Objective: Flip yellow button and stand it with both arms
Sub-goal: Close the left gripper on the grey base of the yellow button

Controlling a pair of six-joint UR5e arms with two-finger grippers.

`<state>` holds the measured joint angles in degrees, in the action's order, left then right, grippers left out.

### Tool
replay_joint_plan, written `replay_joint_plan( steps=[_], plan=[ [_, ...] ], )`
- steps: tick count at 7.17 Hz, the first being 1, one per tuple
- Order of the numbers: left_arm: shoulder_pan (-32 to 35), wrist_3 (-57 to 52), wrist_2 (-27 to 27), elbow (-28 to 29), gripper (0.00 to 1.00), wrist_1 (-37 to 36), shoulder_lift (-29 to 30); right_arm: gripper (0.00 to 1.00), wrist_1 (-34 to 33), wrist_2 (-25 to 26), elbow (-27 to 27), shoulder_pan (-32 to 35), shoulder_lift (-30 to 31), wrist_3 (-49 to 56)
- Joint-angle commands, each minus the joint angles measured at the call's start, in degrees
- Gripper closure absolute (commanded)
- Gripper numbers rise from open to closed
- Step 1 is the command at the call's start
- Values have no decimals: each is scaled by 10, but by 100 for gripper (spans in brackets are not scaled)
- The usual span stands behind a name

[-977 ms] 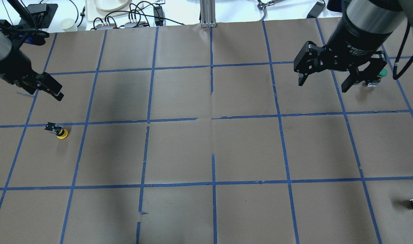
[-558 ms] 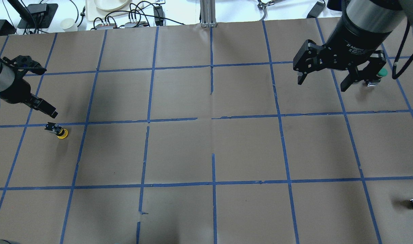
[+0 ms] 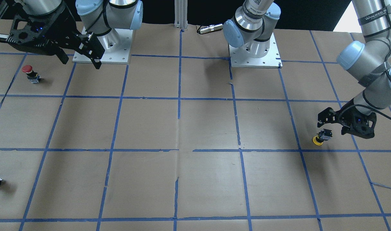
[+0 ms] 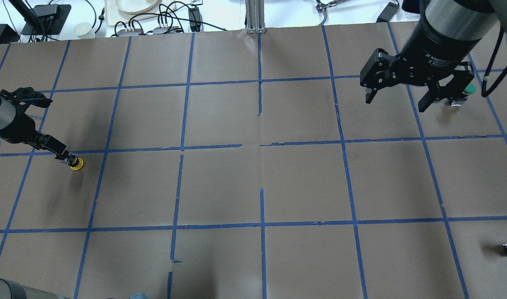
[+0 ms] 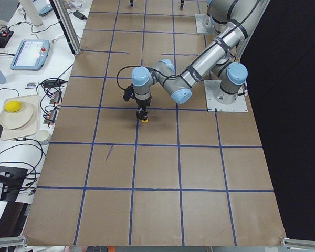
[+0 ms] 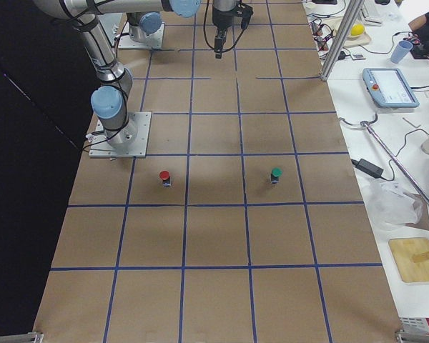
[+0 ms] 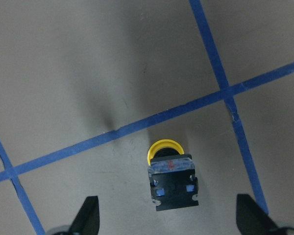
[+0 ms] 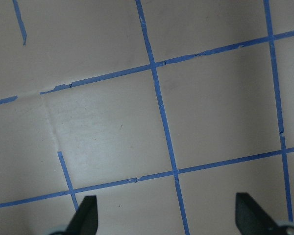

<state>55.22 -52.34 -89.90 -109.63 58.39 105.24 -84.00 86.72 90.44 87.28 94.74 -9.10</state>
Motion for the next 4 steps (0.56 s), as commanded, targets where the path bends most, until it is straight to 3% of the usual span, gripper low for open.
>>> replay_joint_plan(
  steps=[1, 4],
  plan=[
    [3, 11, -1, -8, 5, -1, 7, 0, -1, -1, 0, 0, 0, 3],
    [3, 8, 0, -4, 25, -1, 8, 0, -1, 1, 0, 0, 0, 5]
  ],
)
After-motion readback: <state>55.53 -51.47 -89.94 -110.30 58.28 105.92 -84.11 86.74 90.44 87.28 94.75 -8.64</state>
